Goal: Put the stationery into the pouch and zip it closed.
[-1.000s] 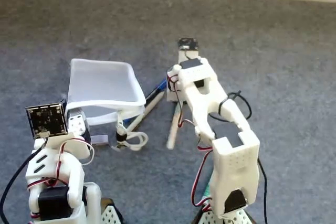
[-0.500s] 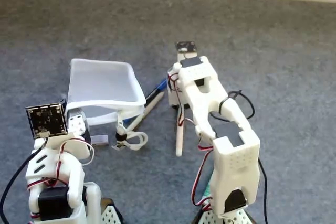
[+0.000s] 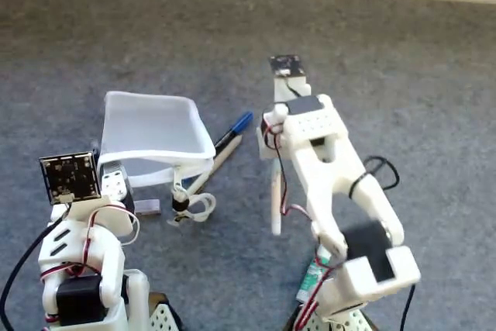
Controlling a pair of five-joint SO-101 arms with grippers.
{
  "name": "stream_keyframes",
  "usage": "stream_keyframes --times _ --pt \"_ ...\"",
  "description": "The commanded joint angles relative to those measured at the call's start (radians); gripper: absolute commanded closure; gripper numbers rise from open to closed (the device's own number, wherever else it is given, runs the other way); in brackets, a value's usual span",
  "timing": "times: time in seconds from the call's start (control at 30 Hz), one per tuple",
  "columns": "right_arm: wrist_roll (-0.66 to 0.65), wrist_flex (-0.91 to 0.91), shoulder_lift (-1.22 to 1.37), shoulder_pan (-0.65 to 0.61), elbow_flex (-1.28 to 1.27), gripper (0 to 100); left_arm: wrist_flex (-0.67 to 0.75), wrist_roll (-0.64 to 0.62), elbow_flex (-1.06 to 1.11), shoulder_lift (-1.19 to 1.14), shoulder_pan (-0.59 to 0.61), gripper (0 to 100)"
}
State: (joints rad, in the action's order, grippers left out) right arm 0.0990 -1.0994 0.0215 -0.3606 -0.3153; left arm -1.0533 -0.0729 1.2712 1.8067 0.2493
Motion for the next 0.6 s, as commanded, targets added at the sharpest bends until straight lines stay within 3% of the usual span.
stream_keyframes --times 0.0,0.57 --pt "-0.038 0.096 -0.133 0.007 -0.084 99.3 0.005 0.025 -0.027 0.005 0.007 97" --pt "-0.06 0.134 -0.15 -0.01 -0.142 99.3 -0.011 0.086 -0.254 -0.087 -0.038 97"
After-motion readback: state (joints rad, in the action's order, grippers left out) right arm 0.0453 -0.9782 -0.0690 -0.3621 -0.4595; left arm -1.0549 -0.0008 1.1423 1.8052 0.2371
